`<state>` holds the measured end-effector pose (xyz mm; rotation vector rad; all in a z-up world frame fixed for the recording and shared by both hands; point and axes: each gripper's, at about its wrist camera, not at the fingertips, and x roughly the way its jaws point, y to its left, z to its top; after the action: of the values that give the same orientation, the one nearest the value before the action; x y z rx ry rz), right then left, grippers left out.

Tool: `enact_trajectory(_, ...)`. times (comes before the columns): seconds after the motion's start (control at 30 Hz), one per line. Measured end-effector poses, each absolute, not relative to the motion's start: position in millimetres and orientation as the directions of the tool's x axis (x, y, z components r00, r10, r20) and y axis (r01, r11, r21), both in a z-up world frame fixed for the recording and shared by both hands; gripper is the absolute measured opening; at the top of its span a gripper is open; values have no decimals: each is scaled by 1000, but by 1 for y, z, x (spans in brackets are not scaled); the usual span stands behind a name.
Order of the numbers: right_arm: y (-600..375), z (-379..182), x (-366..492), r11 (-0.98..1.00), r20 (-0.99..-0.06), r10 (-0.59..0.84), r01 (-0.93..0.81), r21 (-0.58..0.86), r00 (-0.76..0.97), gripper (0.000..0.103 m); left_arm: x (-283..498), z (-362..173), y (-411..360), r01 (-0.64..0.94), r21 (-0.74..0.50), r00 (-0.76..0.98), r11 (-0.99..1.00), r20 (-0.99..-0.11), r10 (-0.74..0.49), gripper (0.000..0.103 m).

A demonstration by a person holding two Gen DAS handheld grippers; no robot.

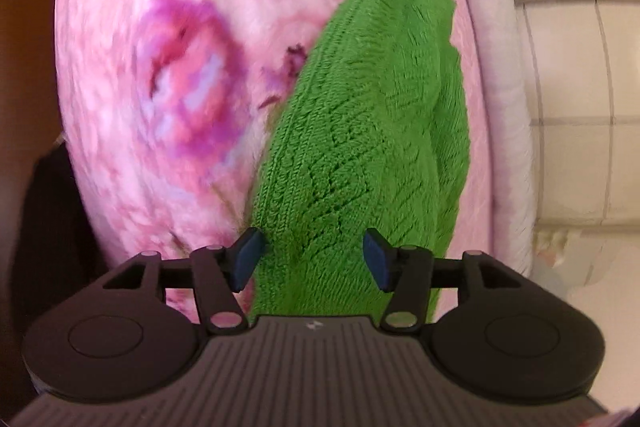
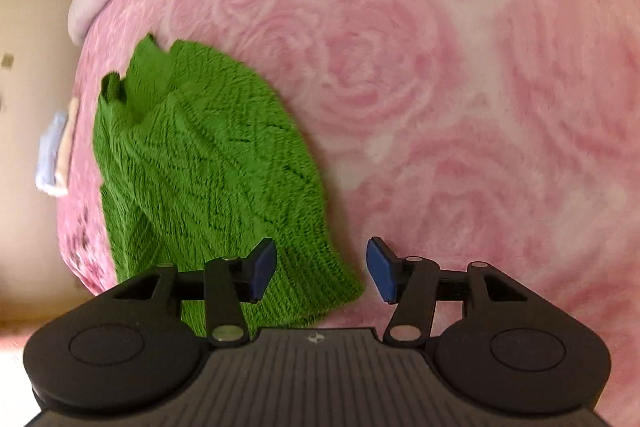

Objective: Fold clothes
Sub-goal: 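Grasp the vest hem with both grippers and pull it straight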

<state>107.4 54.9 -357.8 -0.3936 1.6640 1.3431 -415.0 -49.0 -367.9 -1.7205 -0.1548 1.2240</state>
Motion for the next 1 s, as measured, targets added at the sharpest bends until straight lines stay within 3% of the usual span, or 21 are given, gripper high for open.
enact_trajectory(0.17,55,-371,105,326,-758,314,-685,651,-571,53,-413,-377,-59,-318,-801,473,-508,-598,647,52)
enact_trajectory(0.2,56,-372,103,311,-733,322,-665,680,-599,50,-412,-378,-59,-307,-813,483,-495,-581,655,46)
enact_trajectory(0.23,58,-373,100,293,-717,320,-655,697,-620,40,-411,-378,-59,-300,-824,494,-480,-565,661,33)
enact_trajectory(0.3,62,-373,92,257,-688,311,-639,725,-656,38,-409,-379,-61,-295,-840,512,-456,-542,667,27)
enact_trajectory(0.57,68,-383,91,302,-679,304,-609,734,-668,44,-407,-384,-71,-296,-817,450,-495,-576,682,28)
enact_trajectory(0.7,70,-381,92,287,-683,299,-620,730,-666,46,-412,-374,-79,-371,-777,414,-510,-629,658,39)
enact_trajectory(0.77,70,-382,93,286,-682,300,-619,732,-667,46,-414,-375,-80,-392,-767,413,-508,-640,648,39)
enact_trajectory(1.0,71,-383,99,282,-676,303,-615,736,-671,46,-408,-389,-61,-384,-815,456,-434,-576,679,45)
